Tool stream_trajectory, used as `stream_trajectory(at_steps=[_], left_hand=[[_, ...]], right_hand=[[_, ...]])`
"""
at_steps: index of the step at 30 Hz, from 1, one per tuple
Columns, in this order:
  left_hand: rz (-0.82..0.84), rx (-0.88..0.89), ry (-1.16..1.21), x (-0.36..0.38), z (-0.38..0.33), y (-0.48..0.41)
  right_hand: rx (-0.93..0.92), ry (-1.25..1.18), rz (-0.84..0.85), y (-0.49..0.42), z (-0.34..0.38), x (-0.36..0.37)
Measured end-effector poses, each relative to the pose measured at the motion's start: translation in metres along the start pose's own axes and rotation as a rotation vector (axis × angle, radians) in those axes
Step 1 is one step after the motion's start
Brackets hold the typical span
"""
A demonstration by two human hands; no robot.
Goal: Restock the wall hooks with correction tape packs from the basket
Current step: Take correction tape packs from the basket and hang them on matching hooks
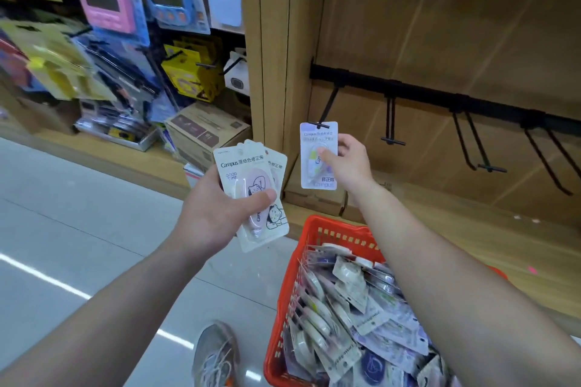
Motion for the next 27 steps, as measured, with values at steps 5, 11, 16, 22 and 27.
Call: stream_trajectory(at_steps=[5,11,16,22,27], left_hand=[[-0.010,-0.003,-0.010,-0.002,0.005,-0.002],[-0.001,0.001,0.004,0.004,0.008,-0.004],[0.034,-0.016,0.032,0.014,0.008,-0.005],[0.099,-0.028,0.073,0.041,0.003,-0.001],[0.156,-0.011,0.083,0.070,-0.008,0.010]], right_hand=[[0.019,-0.067,-0.072,0.002,-0.015,-0.002],[0.113,0.025,-0.132,-0.013,-0.020,-0.004],[0.175,0.238,-0.200,0.000,-0.022,-0.015],[0.058,-0.049,0.261,0.103,-0.007,-0.001],[0.103,-0.209,0.318,0.141,-0.010,-0.009]])
Point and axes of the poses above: each hand's wrist, its own y-axis away from the middle knuckle, its own x-axis out of the palm, z = x × y, the point moved 9 cm from there along -y, towards the middle knuckle, and after that the axes turned 6 degrees about x, right-handed, at the moved point
